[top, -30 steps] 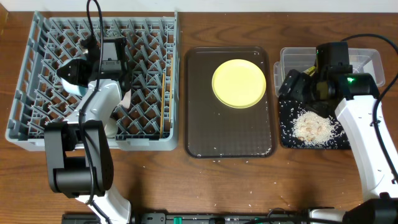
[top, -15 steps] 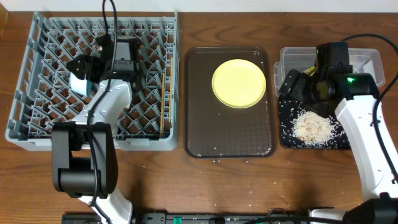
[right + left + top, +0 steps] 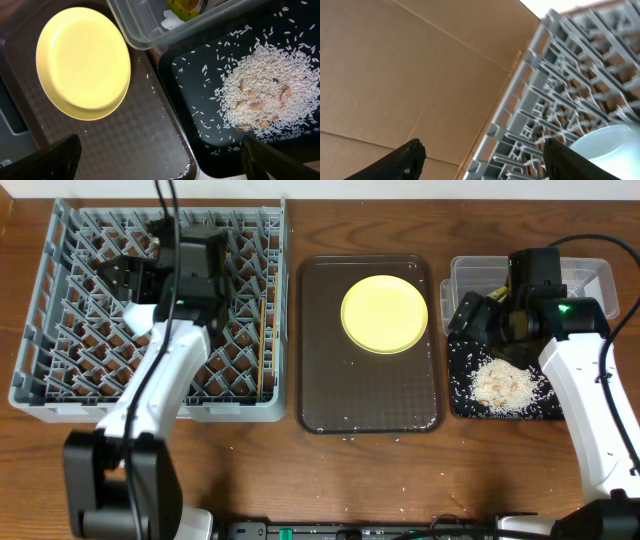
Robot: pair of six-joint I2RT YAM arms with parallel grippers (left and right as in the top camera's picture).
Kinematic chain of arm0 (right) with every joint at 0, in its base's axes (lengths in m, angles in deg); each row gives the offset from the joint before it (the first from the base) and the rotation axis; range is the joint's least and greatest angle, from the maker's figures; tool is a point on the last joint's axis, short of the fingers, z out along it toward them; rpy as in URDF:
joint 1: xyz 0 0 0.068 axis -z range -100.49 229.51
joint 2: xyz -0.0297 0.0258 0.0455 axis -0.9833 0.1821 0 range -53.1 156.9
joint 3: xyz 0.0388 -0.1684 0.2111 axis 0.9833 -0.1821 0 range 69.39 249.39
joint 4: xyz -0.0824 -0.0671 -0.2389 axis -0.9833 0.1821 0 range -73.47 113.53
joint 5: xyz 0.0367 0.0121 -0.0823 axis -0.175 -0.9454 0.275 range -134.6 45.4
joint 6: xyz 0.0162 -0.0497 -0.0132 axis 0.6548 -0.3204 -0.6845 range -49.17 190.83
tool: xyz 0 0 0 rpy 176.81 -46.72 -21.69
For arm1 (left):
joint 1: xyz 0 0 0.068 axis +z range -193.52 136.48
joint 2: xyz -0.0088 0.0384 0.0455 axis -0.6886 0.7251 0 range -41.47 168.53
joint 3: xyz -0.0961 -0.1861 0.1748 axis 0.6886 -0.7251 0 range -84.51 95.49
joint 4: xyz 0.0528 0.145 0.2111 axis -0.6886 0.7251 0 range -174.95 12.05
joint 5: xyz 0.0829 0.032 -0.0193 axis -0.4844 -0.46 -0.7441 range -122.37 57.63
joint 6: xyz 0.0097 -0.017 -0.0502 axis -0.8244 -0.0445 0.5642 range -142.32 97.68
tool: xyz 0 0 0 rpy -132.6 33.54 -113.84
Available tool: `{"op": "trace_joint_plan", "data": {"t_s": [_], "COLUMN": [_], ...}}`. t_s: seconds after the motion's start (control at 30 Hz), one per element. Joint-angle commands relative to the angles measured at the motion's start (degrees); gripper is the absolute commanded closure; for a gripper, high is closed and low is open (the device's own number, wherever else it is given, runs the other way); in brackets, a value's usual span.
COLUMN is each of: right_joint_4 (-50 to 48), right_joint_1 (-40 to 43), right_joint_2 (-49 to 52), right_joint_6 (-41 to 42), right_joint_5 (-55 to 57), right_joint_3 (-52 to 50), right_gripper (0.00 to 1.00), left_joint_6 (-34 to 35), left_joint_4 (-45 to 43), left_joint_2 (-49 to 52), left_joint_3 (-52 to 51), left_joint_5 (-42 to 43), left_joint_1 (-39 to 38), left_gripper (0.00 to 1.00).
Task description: Sort waste into correct bins and load items into the dishwasher
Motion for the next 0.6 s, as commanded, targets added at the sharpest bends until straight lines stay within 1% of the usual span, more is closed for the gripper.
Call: {"op": "trace_joint_plan", "data": {"t_s": [0.0, 0.07, 0.13, 0.23, 0.27, 0.3, 0.37, 0.4, 0.47, 0.5, 0.57], "right_joint_4": [0.04, 0.04, 0.04, 0.04, 0.04, 0.04, 0.04, 0.04, 0.04, 0.04, 0.04], "right_joint_1": [0.44, 0.44, 0.44, 0.44, 0.44, 0.44, 0.44, 0.44, 0.44, 0.44, 0.44], "right_joint_2": [-0.94, -0.94, -0.94, -0.94, -0.94, -0.94, -0.94, -0.94, -0.94, -0.94, -0.94], "right_joint_6": [0.35, 0.35, 0.35, 0.35, 0.35, 0.35, 0.35, 0.35, 0.35, 0.35, 0.35], "right_joint_5": [-0.04, -0.04, -0.04, -0.04, -0.04, -0.04, -0.04, -0.04, -0.04, -0.04, -0.04], "right_joint_3": [0.07, 0.07, 0.07, 0.07, 0.07, 0.07, 0.07, 0.07, 0.07, 0.07, 0.07], "right_gripper": [0.01, 0.01, 0.01, 0.01, 0.01, 0.01, 0.01, 0.01, 0.01, 0.01, 0.01], "left_joint_6": [1.38, 1.64, 2.54, 6.25, 7.85, 11.82, 15.39, 19.04, 22.08, 22.91, 23.91], "left_joint_4": [0.04, 0.24, 0.48, 2.99, 4.98, 9.92, 13.14, 16.02, 19.80, 21.64, 23.67], "left_joint_2": [-3.96, -5.55, -7.02, -9.88, -11.17, -14.12, -16.00, -17.25, -17.88, -17.94, -17.81], "left_joint_3": [-0.20, -0.20, -0.20, -0.20, -0.20, -0.20, -0.20, -0.20, -0.20, -0.20, -0.20], "left_joint_5": [-0.11, -0.13, -0.11, 0.48, 2.36, 7.23, 10.14, 14.58, 24.02, 30.23, 40.17], "left_joint_1": [0.07, -0.07, -0.44, -1.92, -2.58, -3.48, -2.84, -0.63, 2.75, 4.90, 8.70], "left_gripper": [0.22, 0.22, 0.19, 0.16, 0.16, 0.16, 0.18, 0.25, 0.42, 0.55, 0.66]}}
